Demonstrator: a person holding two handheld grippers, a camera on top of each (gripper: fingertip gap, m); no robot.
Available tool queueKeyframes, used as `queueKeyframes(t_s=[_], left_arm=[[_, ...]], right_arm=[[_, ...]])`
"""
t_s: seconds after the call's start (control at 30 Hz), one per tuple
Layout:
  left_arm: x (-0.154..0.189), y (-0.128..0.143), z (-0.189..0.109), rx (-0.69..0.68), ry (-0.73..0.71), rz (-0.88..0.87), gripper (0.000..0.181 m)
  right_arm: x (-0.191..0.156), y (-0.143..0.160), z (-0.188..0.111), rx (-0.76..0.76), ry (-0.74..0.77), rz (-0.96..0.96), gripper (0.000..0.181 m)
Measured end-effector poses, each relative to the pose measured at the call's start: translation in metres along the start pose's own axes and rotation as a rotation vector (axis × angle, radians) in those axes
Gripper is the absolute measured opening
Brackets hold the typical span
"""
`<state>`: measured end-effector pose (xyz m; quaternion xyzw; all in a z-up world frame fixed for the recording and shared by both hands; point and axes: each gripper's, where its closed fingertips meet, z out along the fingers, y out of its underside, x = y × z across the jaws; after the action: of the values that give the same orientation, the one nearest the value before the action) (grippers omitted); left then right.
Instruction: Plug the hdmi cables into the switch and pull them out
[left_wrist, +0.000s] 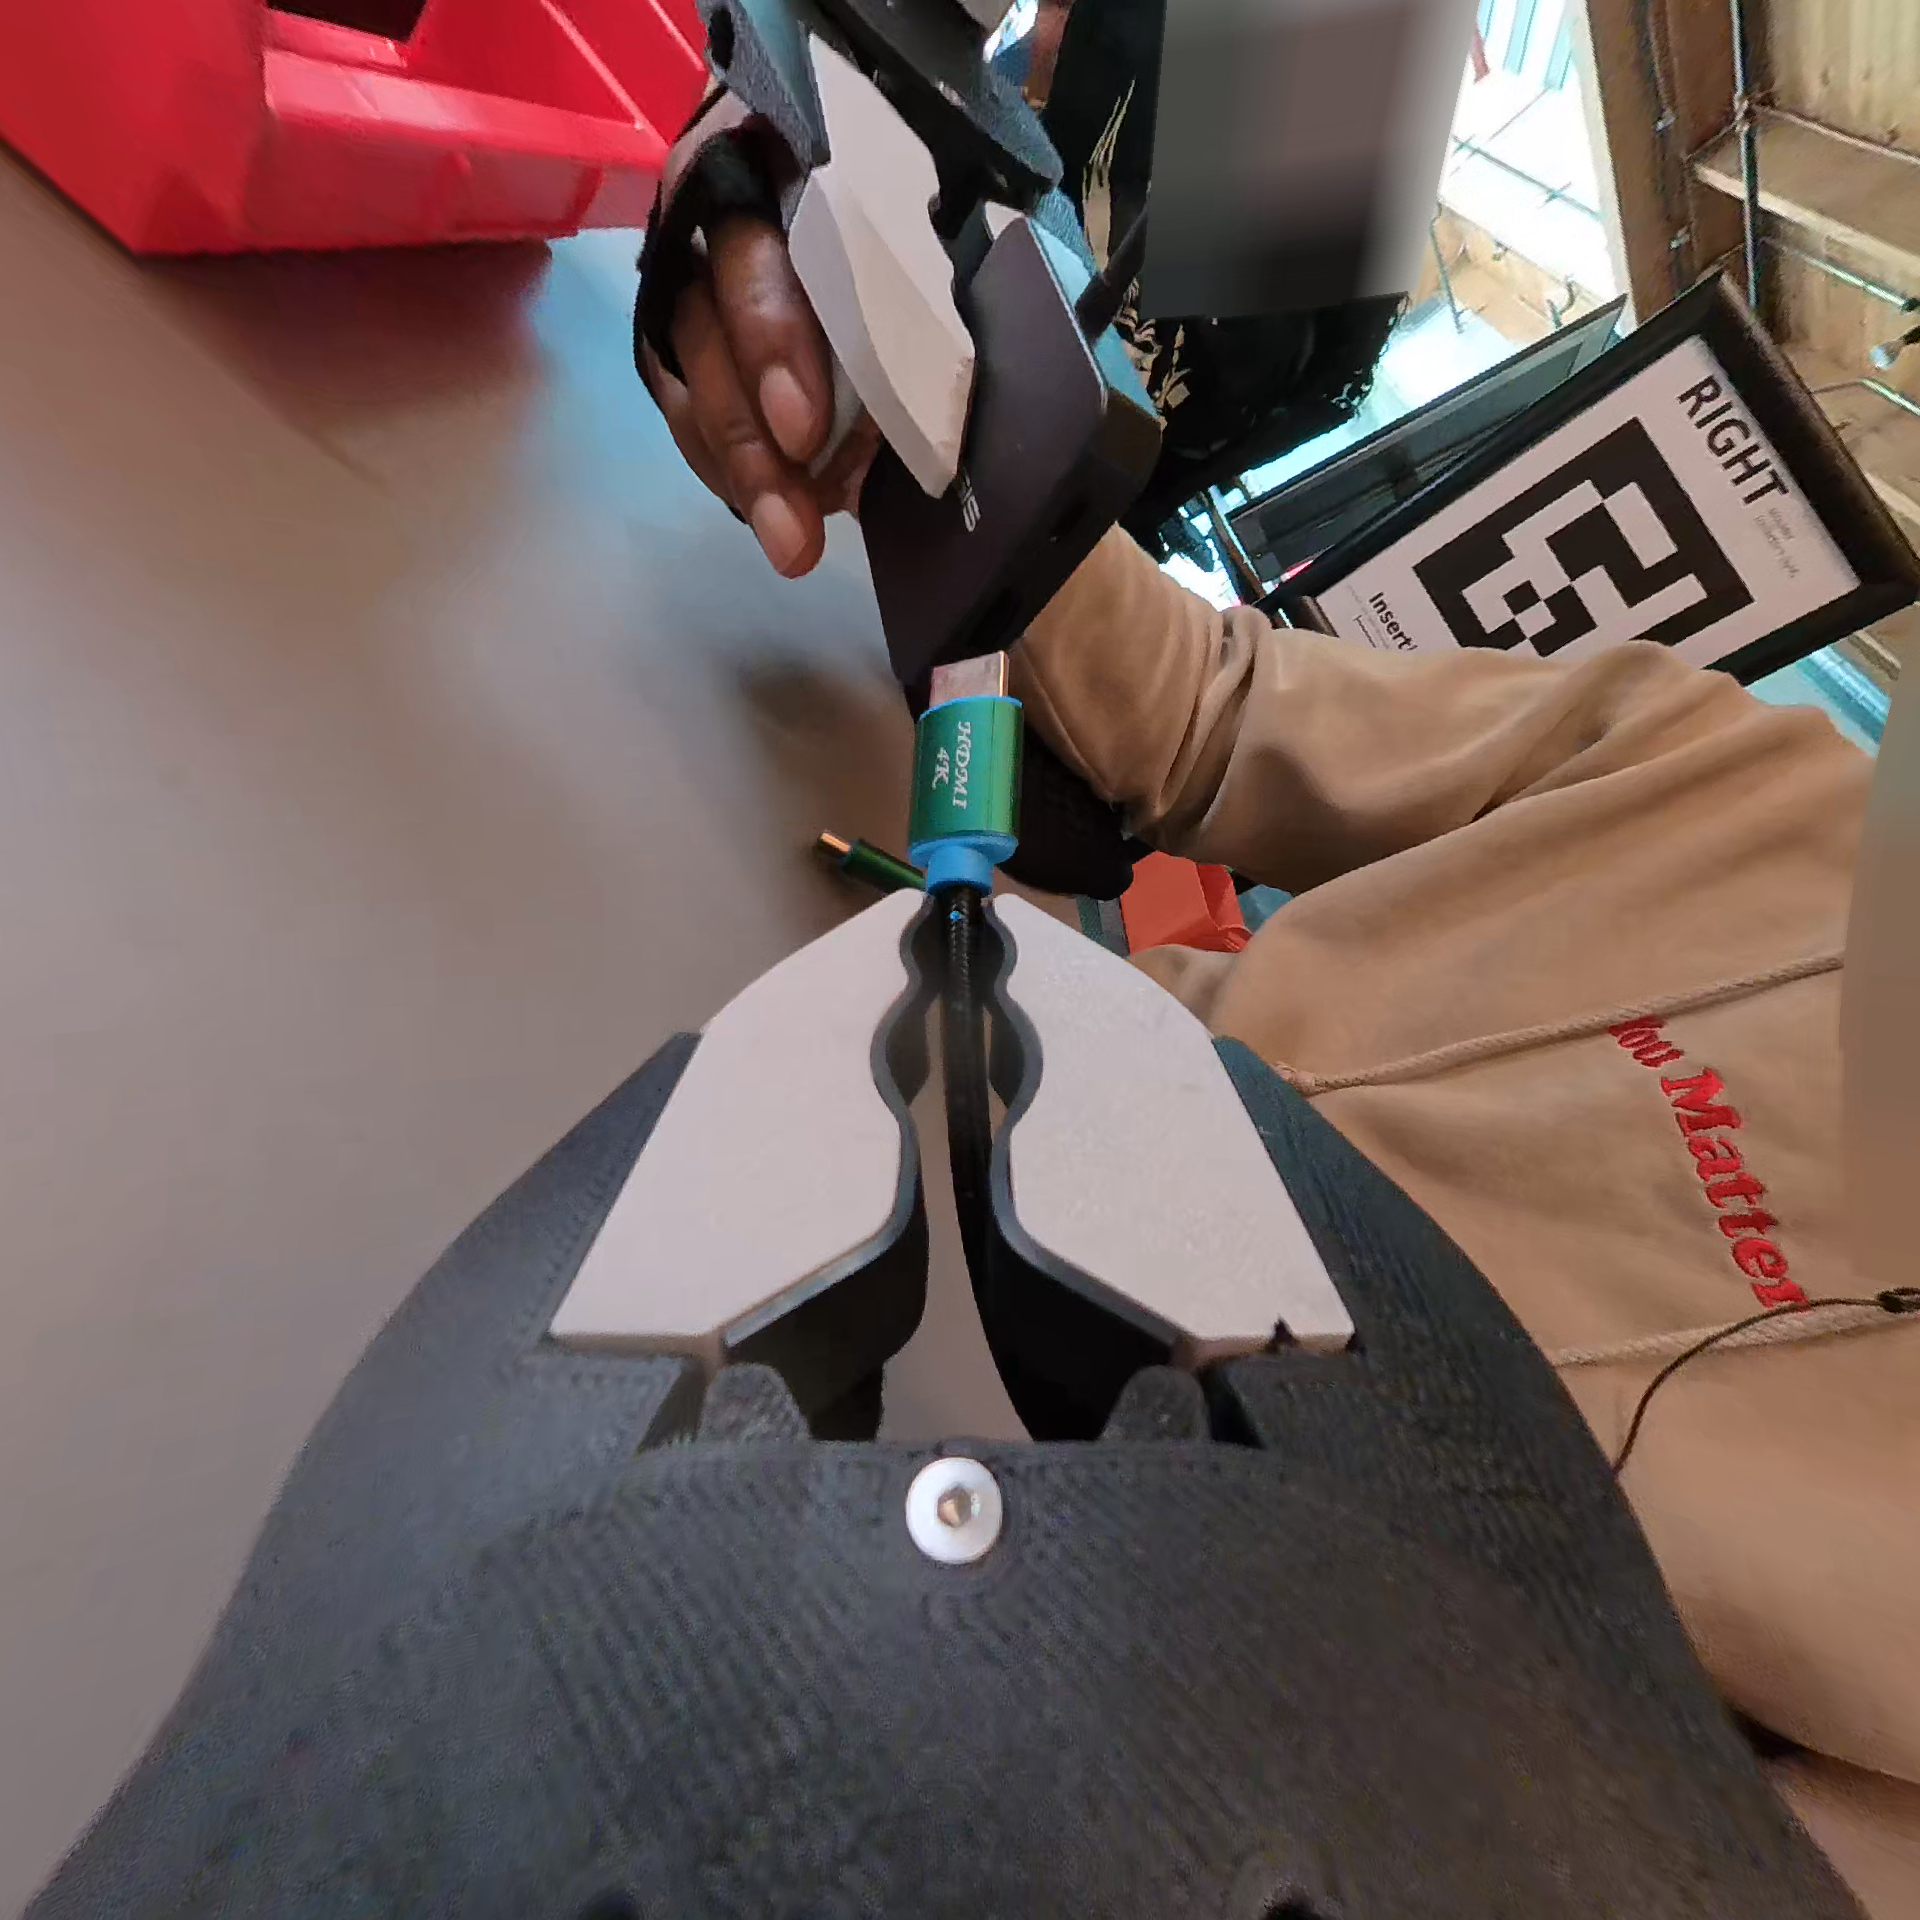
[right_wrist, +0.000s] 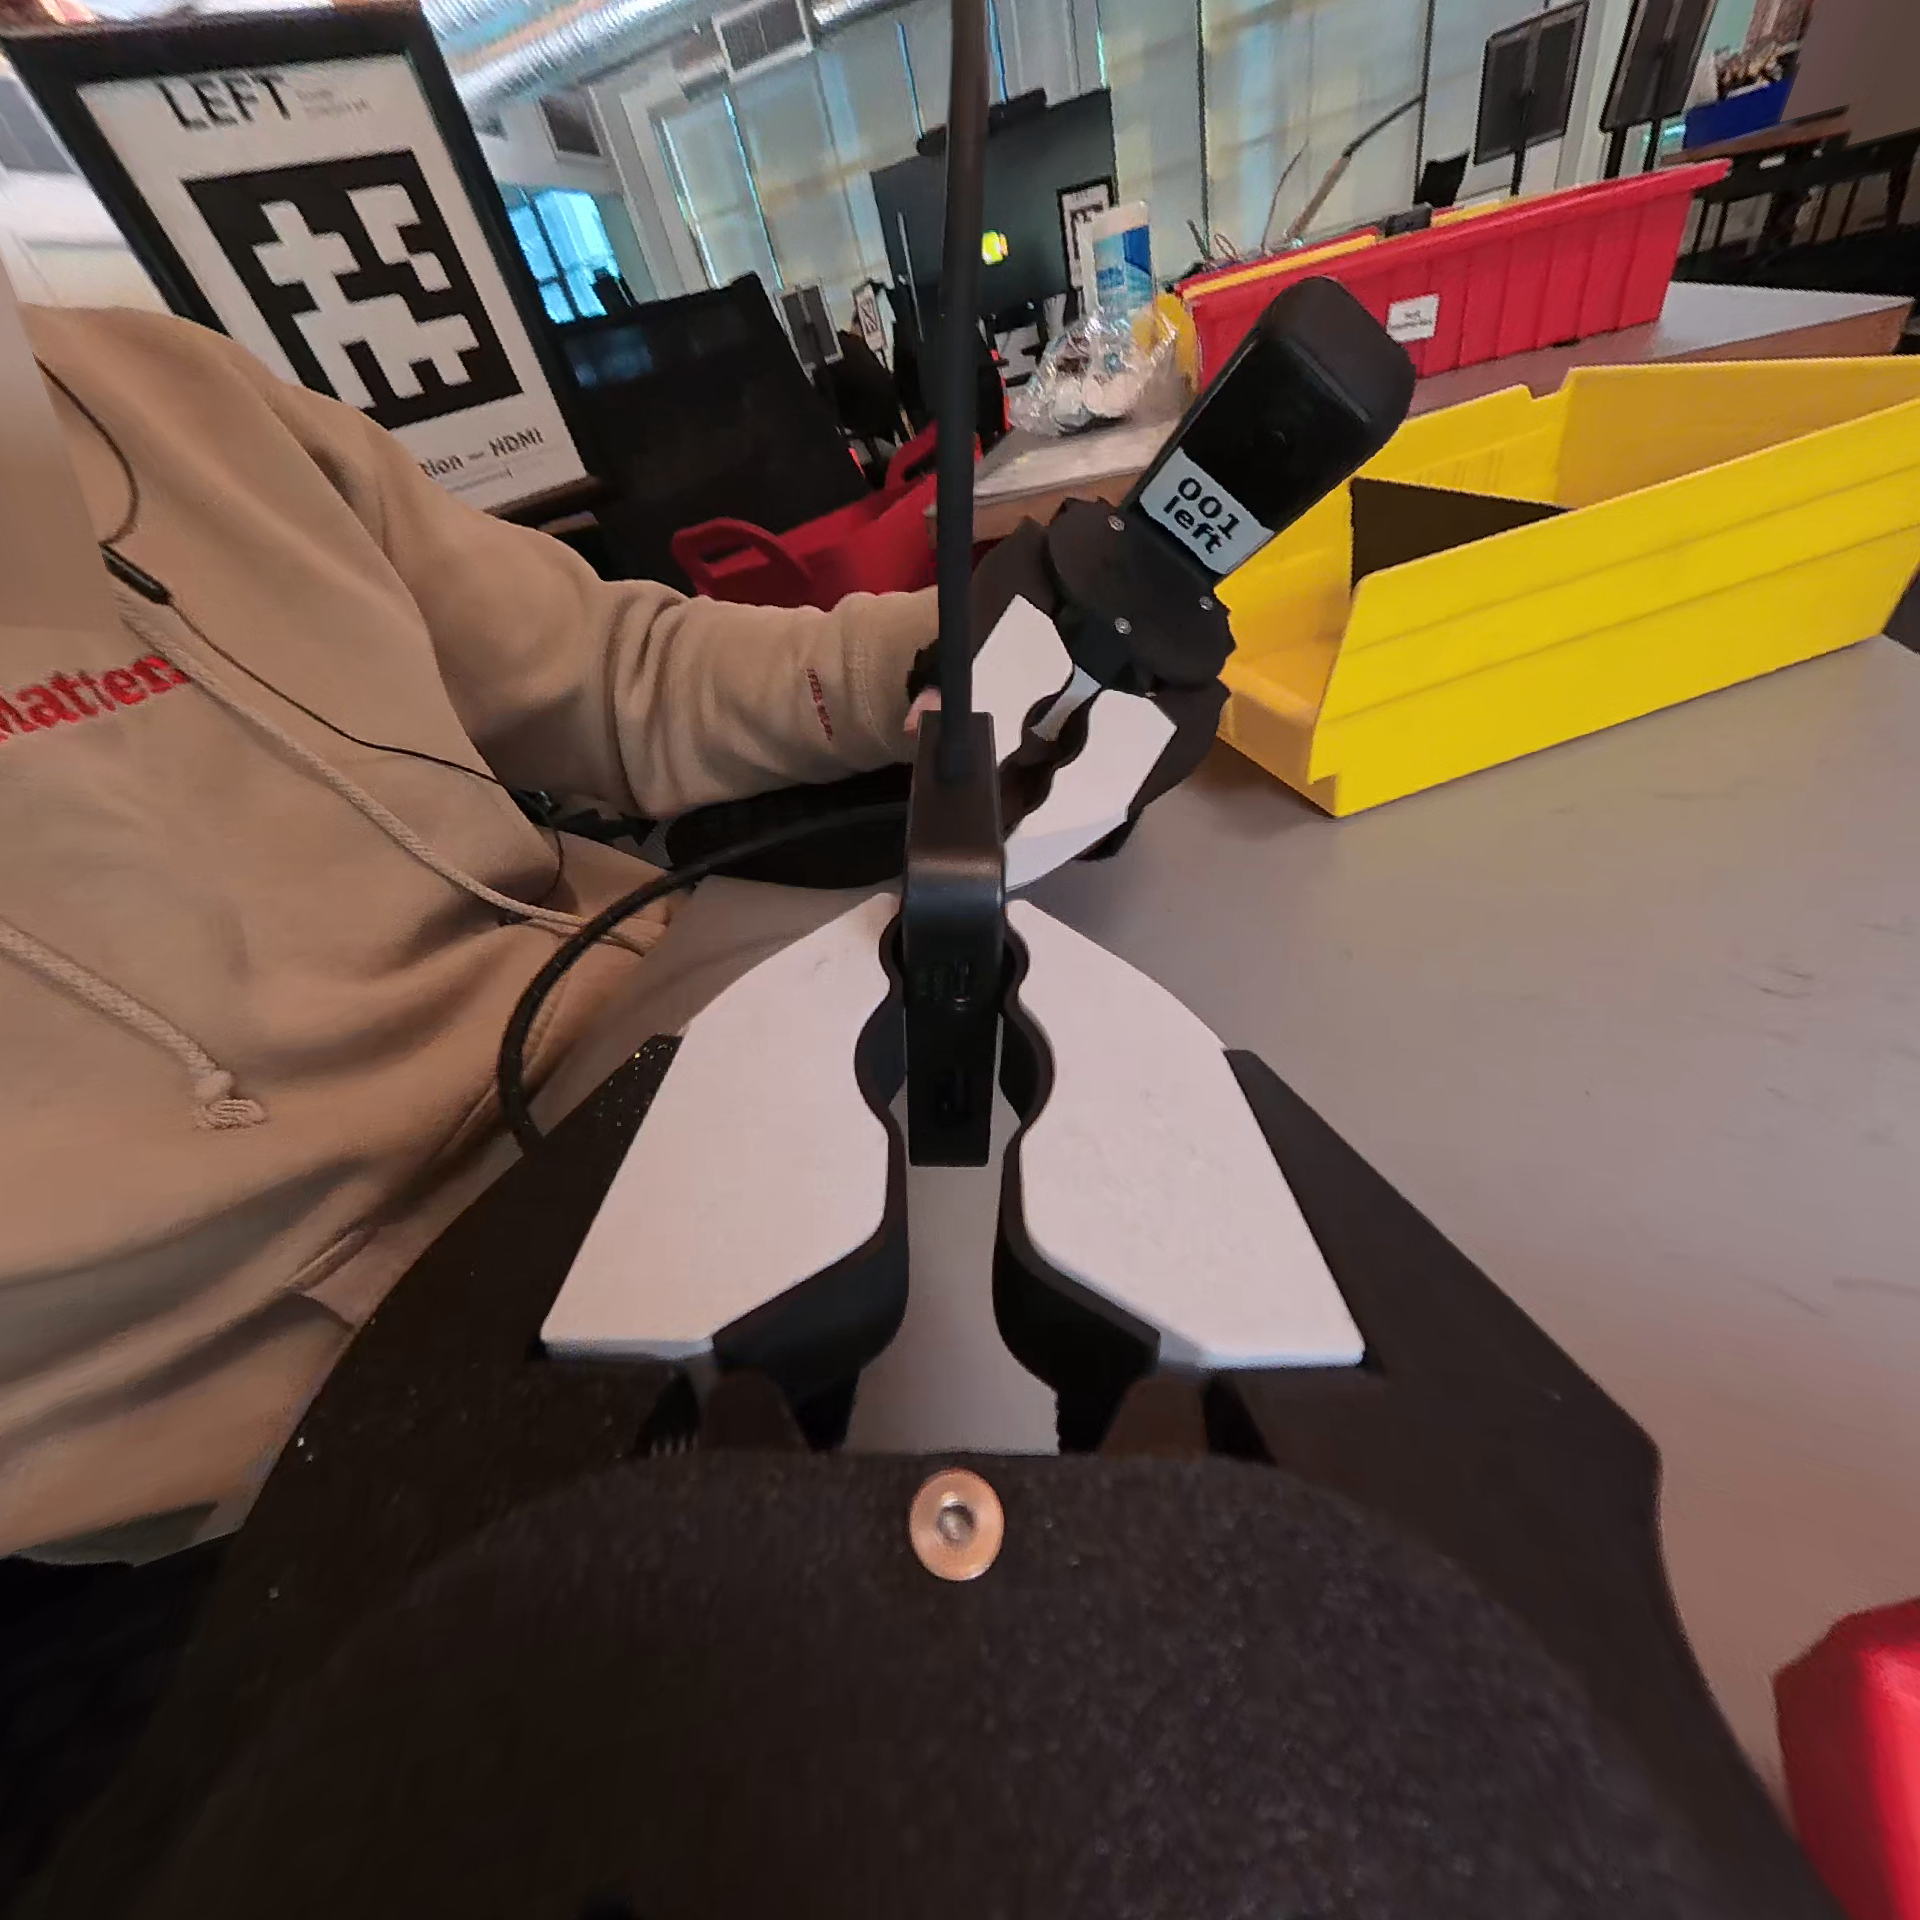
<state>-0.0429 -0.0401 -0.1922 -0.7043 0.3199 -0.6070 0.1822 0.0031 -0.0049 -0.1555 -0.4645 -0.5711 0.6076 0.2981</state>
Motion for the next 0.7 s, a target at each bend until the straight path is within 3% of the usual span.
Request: queueKeyframes(t_s=[0.53, 0.7], left_arm=[[-0.008, 0.010, 0.000, -0.036, 0.002, -0.112, 0.006], [-0.005, 0.003, -0.004, 0.013, 0.037, -0.128, 0.006]], right_arm=[[0.001, 0.012, 0.012, -0.127, 0.070, -0.130, 0.013], [-0.001, 0.005, 0.013, -0.104, 0.081, -0.166, 0.013]])
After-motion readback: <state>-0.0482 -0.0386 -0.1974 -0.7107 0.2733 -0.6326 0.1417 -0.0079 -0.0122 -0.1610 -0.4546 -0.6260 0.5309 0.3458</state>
